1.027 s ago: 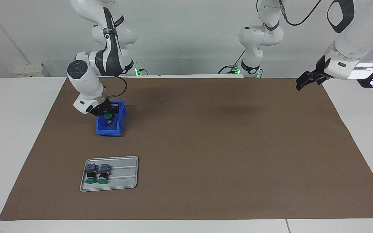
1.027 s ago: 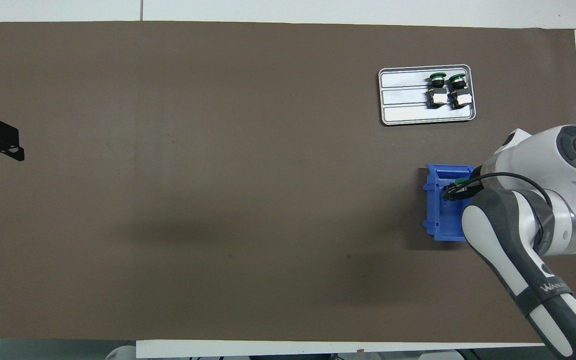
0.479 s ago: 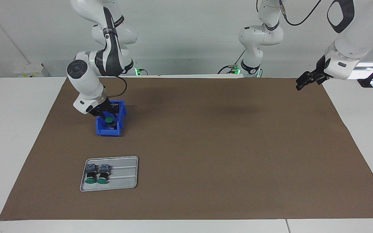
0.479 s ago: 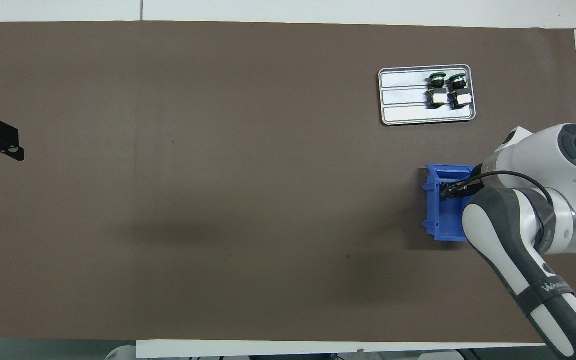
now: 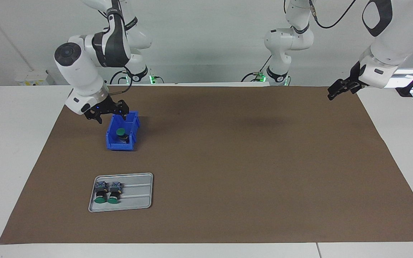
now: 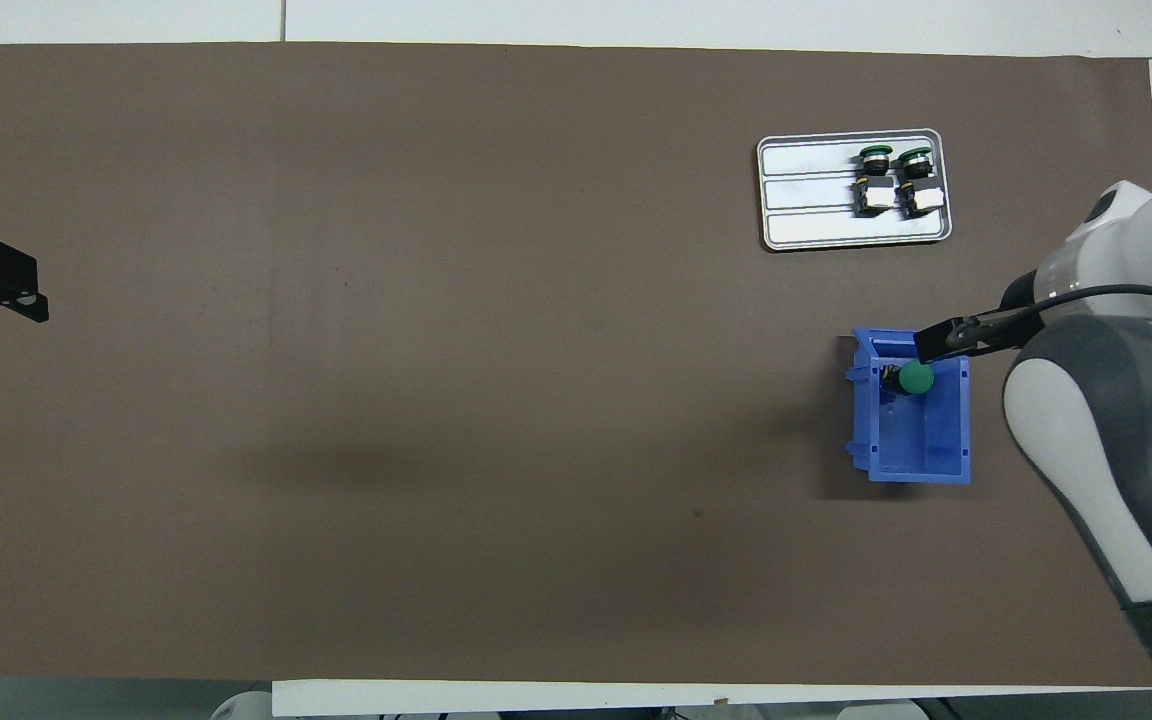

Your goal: Place and press button with both arms

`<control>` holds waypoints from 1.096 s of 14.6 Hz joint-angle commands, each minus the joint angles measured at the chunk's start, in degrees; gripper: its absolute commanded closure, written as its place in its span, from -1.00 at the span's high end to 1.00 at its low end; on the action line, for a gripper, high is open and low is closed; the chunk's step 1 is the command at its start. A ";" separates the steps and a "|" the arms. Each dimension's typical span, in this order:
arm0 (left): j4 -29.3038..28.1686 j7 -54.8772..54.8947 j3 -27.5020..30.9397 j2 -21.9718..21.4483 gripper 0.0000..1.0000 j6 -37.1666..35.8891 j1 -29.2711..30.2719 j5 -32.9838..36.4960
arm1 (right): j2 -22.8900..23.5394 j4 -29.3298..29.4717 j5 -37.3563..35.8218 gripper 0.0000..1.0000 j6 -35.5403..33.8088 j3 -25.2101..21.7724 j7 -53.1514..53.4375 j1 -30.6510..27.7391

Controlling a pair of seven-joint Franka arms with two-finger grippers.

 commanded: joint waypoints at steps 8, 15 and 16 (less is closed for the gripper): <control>-0.85 0.11 0.28 -0.70 1.00 0.71 0.18 -0.51 | 5.88 24.97 -0.76 1.00 -18.76 0.30 -1.23 -0.63; -0.85 0.11 0.28 -0.70 1.00 0.71 0.18 -0.51 | 6.49 24.44 -2.25 1.00 -17.61 0.30 -1.23 -0.81; -0.85 0.11 0.28 -0.70 1.00 0.71 0.18 -0.51 | 6.23 23.83 -2.25 1.00 -17.52 0.30 -1.23 -0.89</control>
